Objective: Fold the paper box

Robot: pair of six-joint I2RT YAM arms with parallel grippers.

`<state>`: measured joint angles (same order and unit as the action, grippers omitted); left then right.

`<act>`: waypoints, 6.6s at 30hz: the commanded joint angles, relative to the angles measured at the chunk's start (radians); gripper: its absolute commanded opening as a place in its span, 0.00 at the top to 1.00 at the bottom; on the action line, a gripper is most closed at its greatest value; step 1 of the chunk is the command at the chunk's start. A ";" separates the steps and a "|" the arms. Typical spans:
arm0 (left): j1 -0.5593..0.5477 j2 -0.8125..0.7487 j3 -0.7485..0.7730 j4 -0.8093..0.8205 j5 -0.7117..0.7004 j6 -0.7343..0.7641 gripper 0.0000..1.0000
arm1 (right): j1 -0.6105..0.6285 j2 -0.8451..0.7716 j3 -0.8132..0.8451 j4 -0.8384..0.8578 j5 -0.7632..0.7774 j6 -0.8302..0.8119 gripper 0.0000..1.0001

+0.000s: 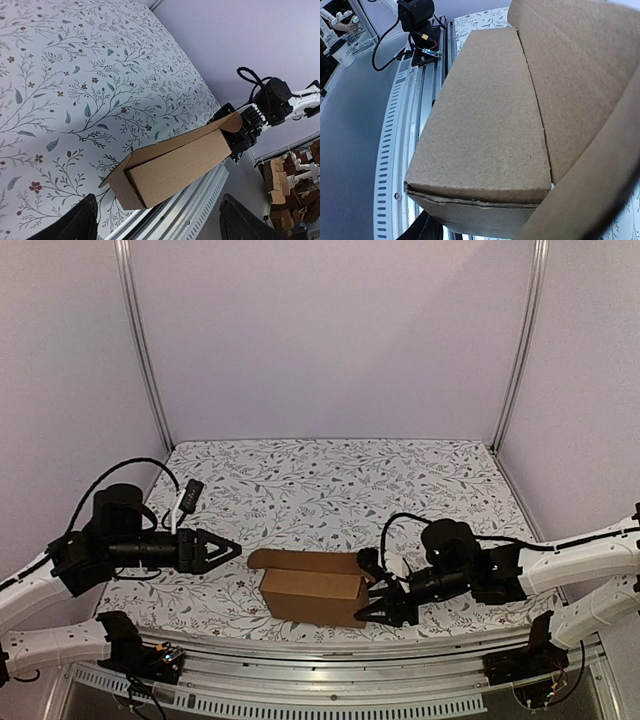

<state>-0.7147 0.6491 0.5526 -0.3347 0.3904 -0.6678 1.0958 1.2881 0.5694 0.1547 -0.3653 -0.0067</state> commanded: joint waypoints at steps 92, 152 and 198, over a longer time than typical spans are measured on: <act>-0.302 0.216 0.072 0.068 -0.222 -0.038 0.80 | 0.048 -0.114 -0.075 0.071 0.035 0.051 0.70; -0.307 0.316 0.025 0.196 -0.262 -0.104 1.00 | 0.189 -0.103 -0.047 0.155 0.414 0.133 0.78; -0.404 0.514 -0.096 0.415 -0.439 0.034 1.00 | 0.190 0.231 -0.244 0.714 0.613 0.266 0.80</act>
<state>-1.0565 1.1481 0.4591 0.1165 -0.1204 -0.6556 1.3014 1.4975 0.3256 0.7422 0.1291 0.2325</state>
